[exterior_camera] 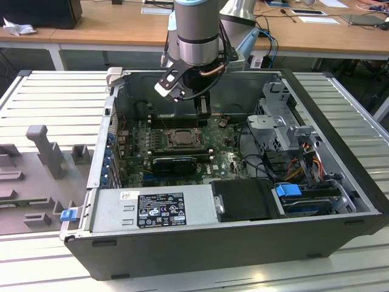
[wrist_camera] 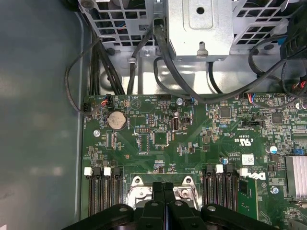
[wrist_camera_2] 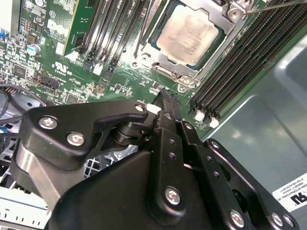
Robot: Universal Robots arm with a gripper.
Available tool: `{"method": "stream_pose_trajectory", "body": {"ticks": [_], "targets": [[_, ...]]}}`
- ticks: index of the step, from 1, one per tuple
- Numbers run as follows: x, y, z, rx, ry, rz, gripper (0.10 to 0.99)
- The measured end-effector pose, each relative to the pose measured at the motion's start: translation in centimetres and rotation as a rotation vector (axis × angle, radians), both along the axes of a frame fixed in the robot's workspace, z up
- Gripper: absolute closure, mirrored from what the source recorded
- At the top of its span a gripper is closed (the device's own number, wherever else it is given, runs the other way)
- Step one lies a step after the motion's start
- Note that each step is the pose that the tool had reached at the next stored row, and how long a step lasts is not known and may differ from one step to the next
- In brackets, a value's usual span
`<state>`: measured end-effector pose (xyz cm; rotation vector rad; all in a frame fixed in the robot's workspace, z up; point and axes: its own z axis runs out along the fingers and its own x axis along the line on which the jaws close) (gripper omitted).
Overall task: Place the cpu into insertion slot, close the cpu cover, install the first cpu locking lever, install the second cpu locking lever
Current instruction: 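Close the cpu cover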
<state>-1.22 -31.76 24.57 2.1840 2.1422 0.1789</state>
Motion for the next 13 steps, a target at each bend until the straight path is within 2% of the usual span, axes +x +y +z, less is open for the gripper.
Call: {"method": "stream_pose_trajectory", "body": {"ticks": [4, 6, 8, 9, 10, 11, 12, 13], "targets": [[-0.25, 0.00, -0.19, 0.000, 0.0004, 0.000, 0.980], [-0.25, 0.00, -0.29, 0.000, 0.0061, 0.000, 0.980], [-0.36, 0.00, -0.44, 0.000, 0.0147, -0.001, 0.980], [-0.66, 0.00, -0.51, 0.000, 0.0222, 0.000, 0.980], [-0.78, 0.00, -0.51, 0.003, 0.0389, 0.000, 0.980], [-0.81, -0.01, -0.53, 0.007, 0.0644, 0.000, 0.980], [-0.82, -0.09, -0.63, 0.008, 0.0724, 0.000, 0.980], [-0.83, -0.20, -0.70, 0.007, 0.0729, 0.000, 0.980]]}}
